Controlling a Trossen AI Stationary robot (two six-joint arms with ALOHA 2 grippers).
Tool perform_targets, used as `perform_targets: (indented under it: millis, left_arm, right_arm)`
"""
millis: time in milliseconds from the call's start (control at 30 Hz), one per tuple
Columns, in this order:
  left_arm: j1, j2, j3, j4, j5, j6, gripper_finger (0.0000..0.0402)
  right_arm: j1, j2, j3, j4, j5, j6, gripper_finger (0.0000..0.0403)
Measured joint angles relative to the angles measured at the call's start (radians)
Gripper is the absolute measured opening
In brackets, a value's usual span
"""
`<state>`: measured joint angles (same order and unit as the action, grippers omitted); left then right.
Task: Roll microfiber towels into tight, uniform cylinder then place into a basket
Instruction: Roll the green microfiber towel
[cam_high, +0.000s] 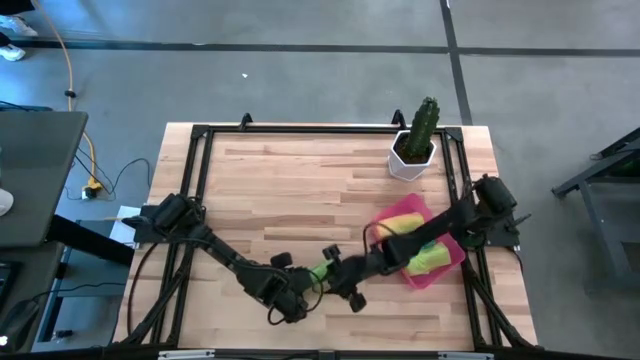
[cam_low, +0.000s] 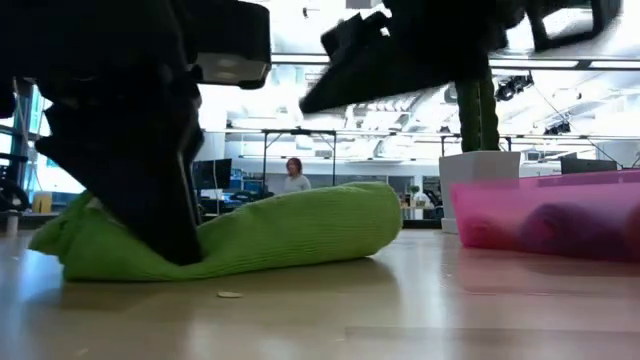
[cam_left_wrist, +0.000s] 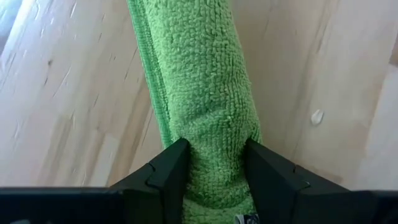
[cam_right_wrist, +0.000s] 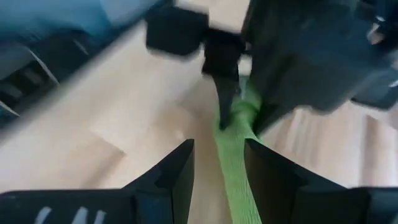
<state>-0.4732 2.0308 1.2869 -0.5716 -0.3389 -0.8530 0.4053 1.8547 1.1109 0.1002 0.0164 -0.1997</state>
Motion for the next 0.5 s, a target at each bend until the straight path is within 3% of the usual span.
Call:
perform_targets:
  millis: [100,167,500]
  left_arm:
    - [0.004,0.001,-0.001,0.026,-0.003,0.007,0.0145]
    - [0.005,0.002,-0.001,0.031,-0.003,0.006,0.0145]
    - [0.001,0.001,-0.001,0.03,0.033,0.0,0.0145]
  right_arm:
    - [0.03,0.039,-0.001,-0.004,0.146,-0.04,0.0133]
    - [0.035,0.054,-0.001,0.017,0.174,-0.032,0.0135]
    - [0.02,0.123,0.0,0.067,0.025,-0.101,0.0207]
